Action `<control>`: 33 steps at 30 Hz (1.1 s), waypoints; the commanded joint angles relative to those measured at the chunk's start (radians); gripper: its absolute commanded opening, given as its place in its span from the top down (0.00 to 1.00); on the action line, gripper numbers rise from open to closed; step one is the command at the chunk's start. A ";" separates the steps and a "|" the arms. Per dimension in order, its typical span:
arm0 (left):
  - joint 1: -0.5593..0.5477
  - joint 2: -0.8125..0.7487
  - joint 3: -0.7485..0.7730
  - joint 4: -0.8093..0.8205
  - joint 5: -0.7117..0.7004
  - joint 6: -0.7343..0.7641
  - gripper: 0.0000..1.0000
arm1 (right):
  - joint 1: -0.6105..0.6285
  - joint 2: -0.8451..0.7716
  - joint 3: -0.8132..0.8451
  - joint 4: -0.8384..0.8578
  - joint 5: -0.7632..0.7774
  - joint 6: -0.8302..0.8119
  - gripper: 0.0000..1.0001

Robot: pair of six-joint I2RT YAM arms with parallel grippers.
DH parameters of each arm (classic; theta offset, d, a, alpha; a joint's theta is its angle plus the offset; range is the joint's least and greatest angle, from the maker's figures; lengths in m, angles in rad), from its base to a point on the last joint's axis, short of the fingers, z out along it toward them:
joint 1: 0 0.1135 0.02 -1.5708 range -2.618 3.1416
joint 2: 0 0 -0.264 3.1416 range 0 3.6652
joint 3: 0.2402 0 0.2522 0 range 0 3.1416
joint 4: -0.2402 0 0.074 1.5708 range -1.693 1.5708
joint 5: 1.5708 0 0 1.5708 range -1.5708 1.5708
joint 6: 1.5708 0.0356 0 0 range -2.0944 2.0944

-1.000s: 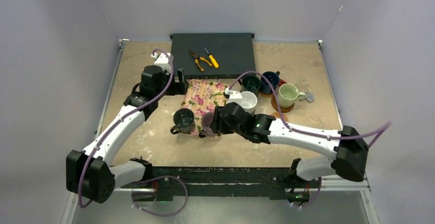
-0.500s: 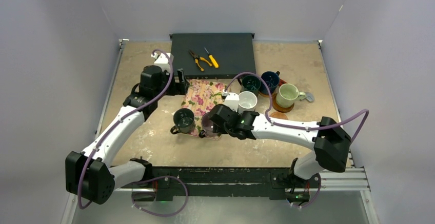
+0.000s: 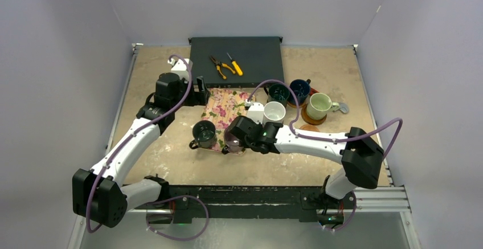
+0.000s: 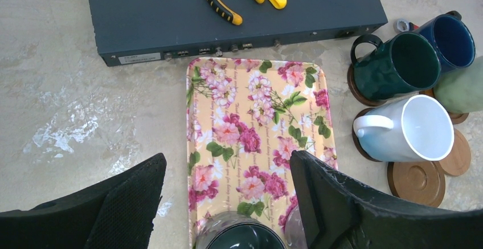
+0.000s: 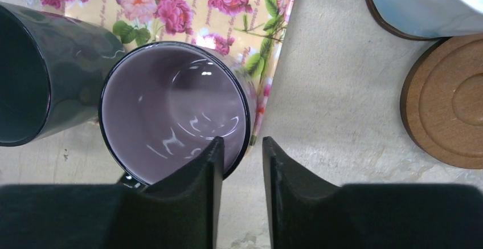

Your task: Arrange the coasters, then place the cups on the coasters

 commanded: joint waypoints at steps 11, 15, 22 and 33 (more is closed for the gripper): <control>0.005 -0.020 0.008 0.021 0.007 0.002 0.21 | -0.021 -0.004 0.028 -0.036 0.070 0.030 0.89; 0.005 -0.021 0.007 0.020 0.001 0.002 0.21 | -0.023 -0.021 0.047 -0.053 0.071 0.039 1.00; 0.005 -0.028 0.005 0.019 -0.013 0.002 0.21 | -0.024 -0.109 0.087 -0.083 0.071 -0.023 1.00; 0.005 -0.032 0.006 0.016 -0.035 0.002 0.21 | -0.026 -0.228 0.073 -0.338 0.020 0.002 1.00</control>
